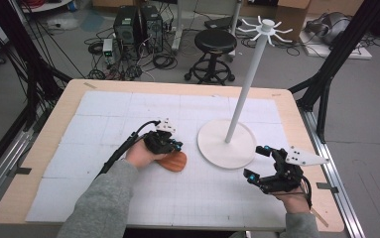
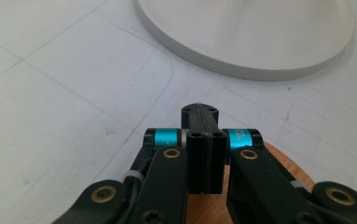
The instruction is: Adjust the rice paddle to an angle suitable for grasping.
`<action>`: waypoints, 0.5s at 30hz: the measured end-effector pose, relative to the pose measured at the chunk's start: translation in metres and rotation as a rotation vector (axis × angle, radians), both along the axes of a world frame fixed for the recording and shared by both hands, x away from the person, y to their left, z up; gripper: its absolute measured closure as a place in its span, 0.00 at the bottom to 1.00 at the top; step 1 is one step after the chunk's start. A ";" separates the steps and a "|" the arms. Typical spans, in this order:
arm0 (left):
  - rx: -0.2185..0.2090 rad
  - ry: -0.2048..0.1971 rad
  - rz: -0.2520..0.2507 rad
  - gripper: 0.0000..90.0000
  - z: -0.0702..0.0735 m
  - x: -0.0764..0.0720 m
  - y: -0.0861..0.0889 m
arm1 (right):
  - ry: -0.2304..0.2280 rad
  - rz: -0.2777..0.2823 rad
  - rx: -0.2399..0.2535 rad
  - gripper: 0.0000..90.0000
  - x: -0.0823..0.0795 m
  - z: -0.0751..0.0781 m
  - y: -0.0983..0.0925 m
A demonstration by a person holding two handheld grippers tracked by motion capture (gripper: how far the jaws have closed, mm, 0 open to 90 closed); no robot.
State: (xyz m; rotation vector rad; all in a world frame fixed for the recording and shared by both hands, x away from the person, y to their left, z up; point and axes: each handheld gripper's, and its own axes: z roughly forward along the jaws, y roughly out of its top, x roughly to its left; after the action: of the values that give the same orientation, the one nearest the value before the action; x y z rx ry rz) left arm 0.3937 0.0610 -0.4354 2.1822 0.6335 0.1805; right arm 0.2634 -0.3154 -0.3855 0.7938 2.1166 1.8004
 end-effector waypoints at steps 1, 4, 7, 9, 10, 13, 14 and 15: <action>0.009 0.005 -0.001 1.00 -0.003 0.000 -0.003 | -0.002 -0.002 0.005 0.03 0.000 0.000 0.000; 0.011 0.023 0.009 1.00 -0.009 0.003 -0.006 | -0.004 0.005 0.013 0.03 -0.002 0.001 0.000; 0.010 0.034 0.003 1.00 -0.009 0.004 -0.004 | -0.008 0.007 0.009 0.03 -0.002 0.001 0.000; 0.012 0.033 0.004 1.00 -0.008 0.003 -0.005 | -0.004 0.009 0.006 0.03 -0.002 0.000 0.001; 0.014 0.034 0.000 1.00 -0.008 0.003 -0.004 | -0.006 0.008 0.006 0.03 -0.002 0.000 0.001; 0.026 0.047 -0.015 1.00 -0.006 0.000 -0.003 | -0.004 0.007 0.003 0.03 -0.002 -0.001 0.001; 0.038 0.049 -0.026 1.00 -0.005 -0.001 -0.002 | -0.002 0.005 0.002 0.03 -0.002 -0.001 0.000; 0.044 0.052 -0.030 1.00 -0.005 -0.003 -0.002 | -0.002 0.006 0.003 0.03 -0.002 -0.001 0.000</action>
State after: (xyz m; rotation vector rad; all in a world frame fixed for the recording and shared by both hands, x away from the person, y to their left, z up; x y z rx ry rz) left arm 0.3904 0.0593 -0.4402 2.2435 0.6305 0.1231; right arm 0.2612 -0.3154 -0.3866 0.7865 2.1179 1.8065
